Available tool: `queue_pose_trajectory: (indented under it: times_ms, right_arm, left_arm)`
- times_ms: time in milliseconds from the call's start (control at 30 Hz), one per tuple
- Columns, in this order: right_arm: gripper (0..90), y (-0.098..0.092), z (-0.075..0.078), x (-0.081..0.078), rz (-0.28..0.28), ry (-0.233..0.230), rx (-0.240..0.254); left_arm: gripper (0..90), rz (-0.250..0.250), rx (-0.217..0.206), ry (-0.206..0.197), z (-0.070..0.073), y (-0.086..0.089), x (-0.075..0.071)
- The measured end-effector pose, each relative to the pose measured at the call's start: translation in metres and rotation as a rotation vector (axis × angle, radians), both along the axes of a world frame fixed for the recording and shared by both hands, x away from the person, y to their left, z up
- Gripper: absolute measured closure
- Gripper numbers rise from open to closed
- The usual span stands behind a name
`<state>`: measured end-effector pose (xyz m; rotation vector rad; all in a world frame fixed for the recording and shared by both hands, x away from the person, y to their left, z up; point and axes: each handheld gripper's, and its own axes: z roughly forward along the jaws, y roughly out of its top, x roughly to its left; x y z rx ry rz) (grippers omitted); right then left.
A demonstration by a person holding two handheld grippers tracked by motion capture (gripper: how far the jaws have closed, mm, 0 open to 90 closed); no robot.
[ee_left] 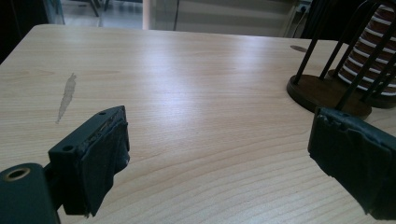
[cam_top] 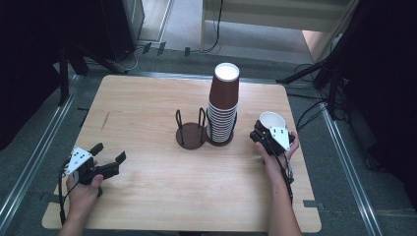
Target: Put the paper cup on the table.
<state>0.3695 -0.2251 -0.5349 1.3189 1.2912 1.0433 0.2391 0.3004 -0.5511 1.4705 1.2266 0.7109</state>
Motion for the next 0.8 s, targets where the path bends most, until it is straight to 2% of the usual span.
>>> queue_pose_trajectory:
  times_ms: [300, 533, 800]
  right_arm:
    - [7.4, 0.0016, -0.0018, 0.0006, 0.003, 0.007, -0.016]
    - [2.9, -0.0005, 0.0009, -0.0012, 0.023, 0.033, 0.006]
    - [0.0, -0.0022, 0.0061, -0.005, 0.071, 0.056, 0.035]
  left_arm:
    - [6.1, -0.002, 0.007, 0.008, 0.0002, 0.0001, 0.0005]
    - [6.1, -0.004, 0.009, 0.008, 0.0002, -0.001, 0.0007]
    - [6.1, -0.008, 0.013, 0.009, 0.0003, -0.0012, 0.001]
